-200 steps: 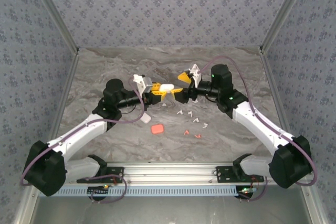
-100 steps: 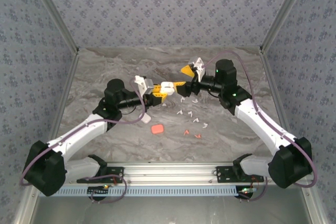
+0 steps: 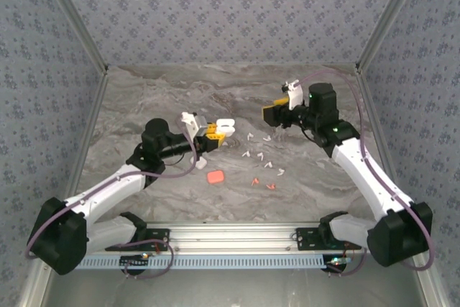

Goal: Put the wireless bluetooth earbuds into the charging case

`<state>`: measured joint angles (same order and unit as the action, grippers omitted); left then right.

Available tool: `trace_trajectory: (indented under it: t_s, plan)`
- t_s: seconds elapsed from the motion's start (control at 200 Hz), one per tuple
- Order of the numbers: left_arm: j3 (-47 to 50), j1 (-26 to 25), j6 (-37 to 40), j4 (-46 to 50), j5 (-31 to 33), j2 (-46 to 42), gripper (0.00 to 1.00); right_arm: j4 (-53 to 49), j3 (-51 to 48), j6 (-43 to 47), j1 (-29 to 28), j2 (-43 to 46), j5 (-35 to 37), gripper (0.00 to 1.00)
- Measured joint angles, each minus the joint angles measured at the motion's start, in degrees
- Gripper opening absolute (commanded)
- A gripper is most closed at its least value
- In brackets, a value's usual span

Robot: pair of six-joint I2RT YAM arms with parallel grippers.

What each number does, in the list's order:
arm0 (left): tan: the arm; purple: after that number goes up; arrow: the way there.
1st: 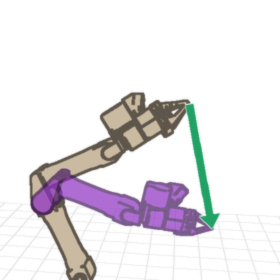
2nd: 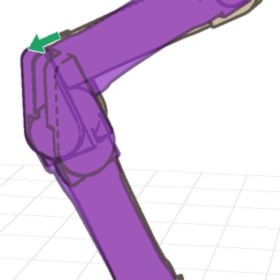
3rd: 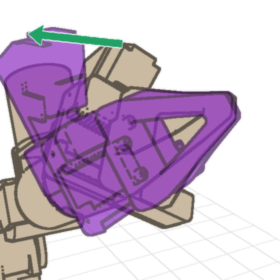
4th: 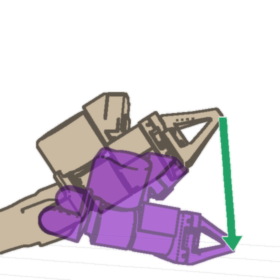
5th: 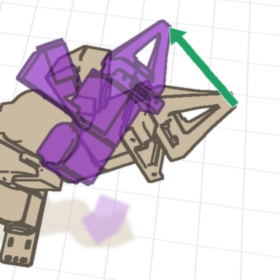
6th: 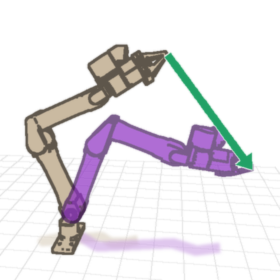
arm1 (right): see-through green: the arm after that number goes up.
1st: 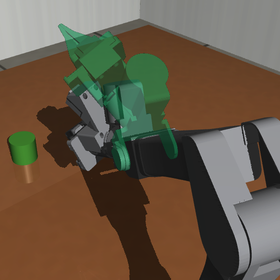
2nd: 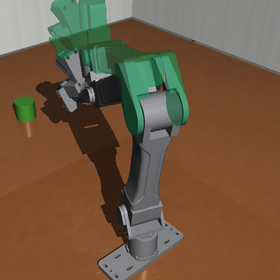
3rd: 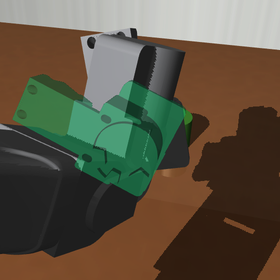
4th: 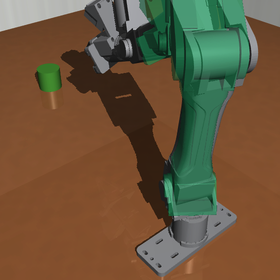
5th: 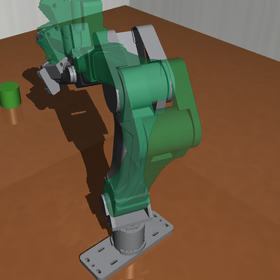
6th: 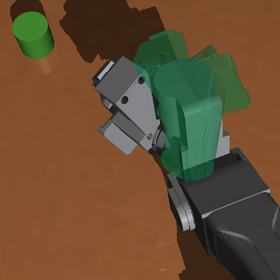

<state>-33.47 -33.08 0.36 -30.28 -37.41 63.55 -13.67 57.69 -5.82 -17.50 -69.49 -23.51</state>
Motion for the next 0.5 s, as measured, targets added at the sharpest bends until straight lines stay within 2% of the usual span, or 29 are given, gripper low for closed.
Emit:
trace_trajectory:
  t_s: [0.07, 0.29, 0.5]
  plan:
    - [0.15, -0.33, -0.44, -0.33, 0.28, -0.5, 0.0, -3.74, -0.22, -4.42, 0.68, -4.04, 4.55, 0.5]
    - [0.15, -1.22, -1.05, -2.19, 0.85, -0.87, 0.0, -6.56, -2.36, -18.86, -2.1, -14.91, 15.34, 0.49]
    - [0.15, -1.66, -1.05, -2.58, 0.83, -0.76, 0.0, -7.17, 2.19, -23.32, -7.23, -25.16, 21.77, 0.48]
